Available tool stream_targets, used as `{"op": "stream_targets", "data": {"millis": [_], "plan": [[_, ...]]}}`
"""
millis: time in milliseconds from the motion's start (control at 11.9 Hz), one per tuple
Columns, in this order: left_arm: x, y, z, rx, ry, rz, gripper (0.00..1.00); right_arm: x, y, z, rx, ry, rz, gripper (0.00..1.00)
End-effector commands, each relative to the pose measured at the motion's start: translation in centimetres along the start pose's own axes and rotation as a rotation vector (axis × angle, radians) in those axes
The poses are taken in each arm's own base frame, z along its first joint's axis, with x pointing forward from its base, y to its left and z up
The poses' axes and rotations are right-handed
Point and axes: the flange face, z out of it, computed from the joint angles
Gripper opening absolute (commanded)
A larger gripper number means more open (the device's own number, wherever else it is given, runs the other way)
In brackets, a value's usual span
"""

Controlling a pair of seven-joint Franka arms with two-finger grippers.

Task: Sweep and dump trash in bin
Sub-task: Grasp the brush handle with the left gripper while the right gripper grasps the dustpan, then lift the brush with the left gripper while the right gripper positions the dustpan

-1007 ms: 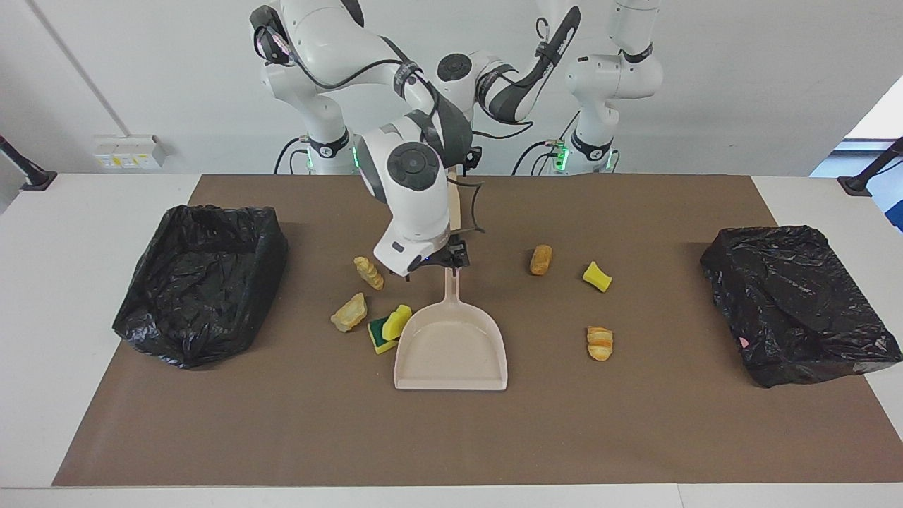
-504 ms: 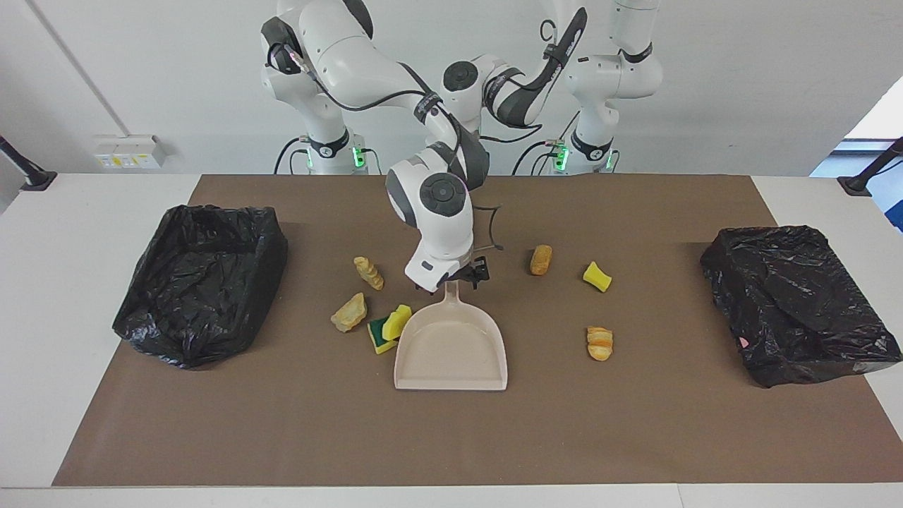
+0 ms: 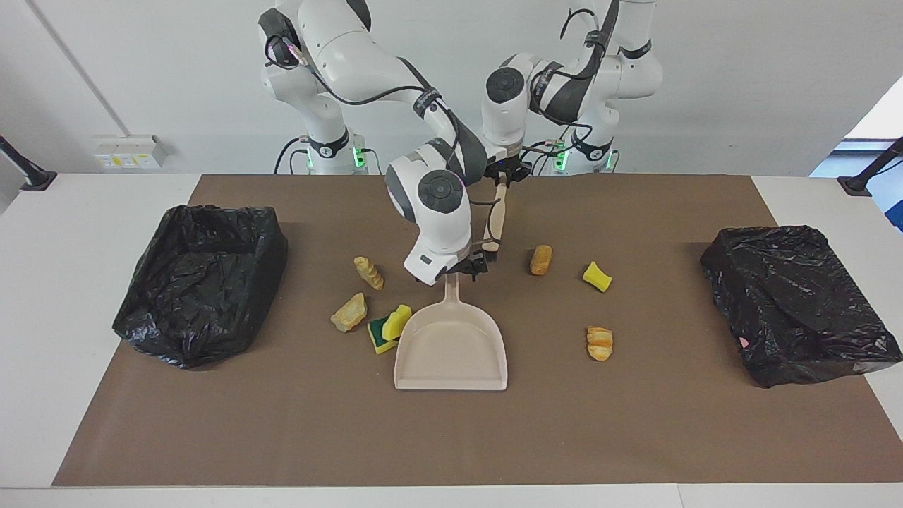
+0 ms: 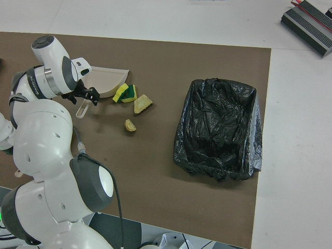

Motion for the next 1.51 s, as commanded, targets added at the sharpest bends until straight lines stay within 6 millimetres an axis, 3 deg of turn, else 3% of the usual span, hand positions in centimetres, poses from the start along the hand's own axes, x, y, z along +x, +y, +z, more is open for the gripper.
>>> {"op": "stream_targets", "data": {"millis": [0, 168, 336, 588, 756, 840, 1007, 1175, 1427], "plan": [[0.9, -4.8, 0.2, -0.003, -0.01, 0.001, 0.0, -1.2, 0.2, -0.1, 0.006, -0.022, 0.03, 0.84], [2.3, -8.6, 0.2, -0.026, -0.01, 0.069, 0.0, -1.7, 0.6, 0.5, 0.004, -0.022, 0.031, 0.52], [4.3, -13.1, 0.5, -0.079, 0.003, 0.077, 0.0, -1.7, 0.3, 0.3, 0.01, -0.009, 0.045, 0.0], [7.0, -18.4, 0.2, -0.105, 0.066, 0.147, 0.0, -1.4, 0.1, -1.0, 0.019, 0.014, 0.062, 0.0], [9.5, -22.3, -1.3, -0.084, 0.091, 0.168, 0.0, -1.3, 0.4, -4.2, 0.036, 0.059, -0.104, 0.0], [10.4, -23.4, -2.0, -0.08, 0.093, 0.177, 0.0, -1.9, 1.4, -6.5, 0.04, 0.079, -0.152, 0.0], [12.1, -23.6, -4.6, -0.076, 0.063, 0.185, 0.0, -3.1, 3.7, -10.0, 0.022, 0.069, -0.291, 0.0], [13.2, -24.4, -7.5, -0.077, 0.105, 0.176, 0.0, -4.8, 4.8, -12.3, -0.005, 0.036, -0.454, 0.0], [15.1, -27.3, -8.5, -0.086, 0.144, 0.132, 0.0, -5.5, 6.2, -11.9, -0.033, -0.007, -0.806, 0.0]]}}
